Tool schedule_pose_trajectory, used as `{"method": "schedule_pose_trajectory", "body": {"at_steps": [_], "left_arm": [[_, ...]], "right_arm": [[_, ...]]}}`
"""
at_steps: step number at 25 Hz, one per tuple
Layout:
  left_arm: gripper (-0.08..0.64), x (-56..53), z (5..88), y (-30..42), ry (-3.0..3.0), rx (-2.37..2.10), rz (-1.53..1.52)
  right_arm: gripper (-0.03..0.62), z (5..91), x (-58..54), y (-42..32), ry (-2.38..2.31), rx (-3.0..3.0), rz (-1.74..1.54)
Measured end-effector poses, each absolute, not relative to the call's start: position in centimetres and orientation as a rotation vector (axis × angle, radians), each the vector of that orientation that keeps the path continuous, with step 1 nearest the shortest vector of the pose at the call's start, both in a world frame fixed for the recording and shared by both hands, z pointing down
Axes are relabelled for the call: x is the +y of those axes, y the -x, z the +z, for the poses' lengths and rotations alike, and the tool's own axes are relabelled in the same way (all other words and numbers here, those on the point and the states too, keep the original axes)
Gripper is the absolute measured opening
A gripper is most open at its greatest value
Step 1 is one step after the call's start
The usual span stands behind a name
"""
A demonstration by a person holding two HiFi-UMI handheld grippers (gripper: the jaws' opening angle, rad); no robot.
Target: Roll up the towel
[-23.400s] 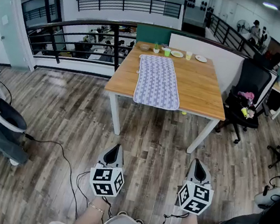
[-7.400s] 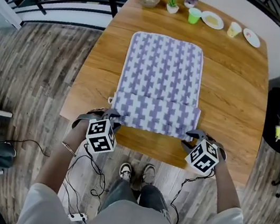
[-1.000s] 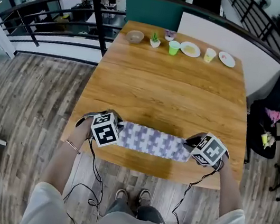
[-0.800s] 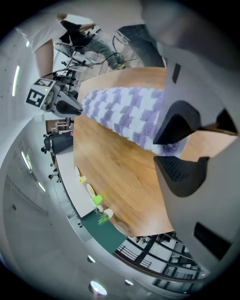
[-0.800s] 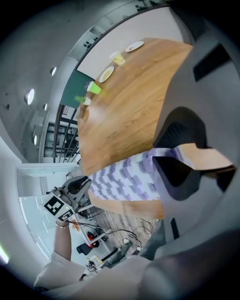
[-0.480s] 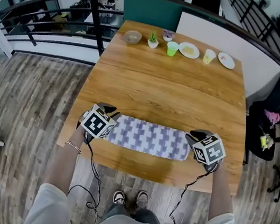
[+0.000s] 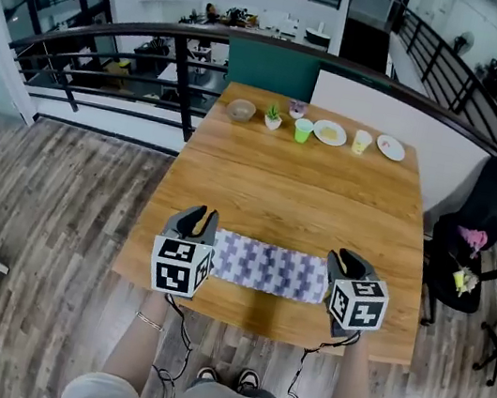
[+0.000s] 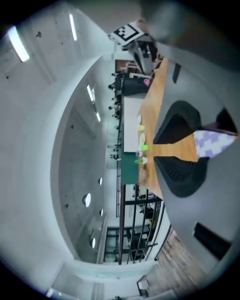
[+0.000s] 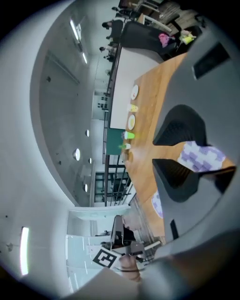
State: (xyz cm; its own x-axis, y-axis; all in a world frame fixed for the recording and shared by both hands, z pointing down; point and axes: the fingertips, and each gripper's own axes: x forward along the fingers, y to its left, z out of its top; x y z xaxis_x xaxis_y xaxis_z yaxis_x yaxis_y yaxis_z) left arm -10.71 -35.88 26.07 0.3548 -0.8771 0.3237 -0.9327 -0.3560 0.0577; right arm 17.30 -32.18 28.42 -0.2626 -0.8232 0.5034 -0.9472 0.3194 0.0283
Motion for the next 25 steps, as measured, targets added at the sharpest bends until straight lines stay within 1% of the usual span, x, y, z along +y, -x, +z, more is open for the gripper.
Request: {"method": "schedule_pose_trajectory", "body": {"at_steps": [3, 4, 6, 7, 8, 10, 15, 20, 25], "left_arm": [[0.08, -32.2, 21.6, 12.4, -2.255, -1.78, 0.12], [0.072, -31.1, 20.7, 12.6, -2.217, -1.805, 0.056], [0.057, -29.0, 19.2, 12.8, -2.172, -1.831, -0.028], [0.038, -28.0, 18.8, 12.9, -2.167, -1.842, -0.042], [0.02, -27.3, 18.4, 13.1, -2.169, -1.857, -0.042], [0.005, -26.1, 18.3, 13.3, -2.18, -1.895, -0.019], [0.004, -23.7, 19.1, 13.1, -2.201, -1.931, 0.047], [0.003, -23.1, 18.9, 12.6, -2.225, -1.851, 0.028], [0.003, -23.1, 18.2, 12.9, -2.226, -1.861, 0.026]], "right_arm": [[0.065, 24.8, -29.4, -17.9, -1.764, -2.18, 0.392], [0.044, 23.9, -28.7, -18.3, -1.823, -2.195, 0.407], [0.01, 22.4, -27.1, -18.9, -1.915, -2.216, 0.407], [0.002, 21.7, -26.3, -19.0, -1.946, -2.219, 0.387], [0.001, 21.1, -25.5, -19.1, -1.971, -2.221, 0.36], [0.001, 20.5, -24.1, -19.4, -2.012, -2.215, 0.31], [0.0, 20.8, -21.2, -20.7, -2.066, -2.164, 0.269], [0.0, 20.4, -20.4, -21.1, -2.082, -2.165, 0.271], [0.0, 19.3, -20.1, -21.0, -2.09, -2.174, 0.235]]}}
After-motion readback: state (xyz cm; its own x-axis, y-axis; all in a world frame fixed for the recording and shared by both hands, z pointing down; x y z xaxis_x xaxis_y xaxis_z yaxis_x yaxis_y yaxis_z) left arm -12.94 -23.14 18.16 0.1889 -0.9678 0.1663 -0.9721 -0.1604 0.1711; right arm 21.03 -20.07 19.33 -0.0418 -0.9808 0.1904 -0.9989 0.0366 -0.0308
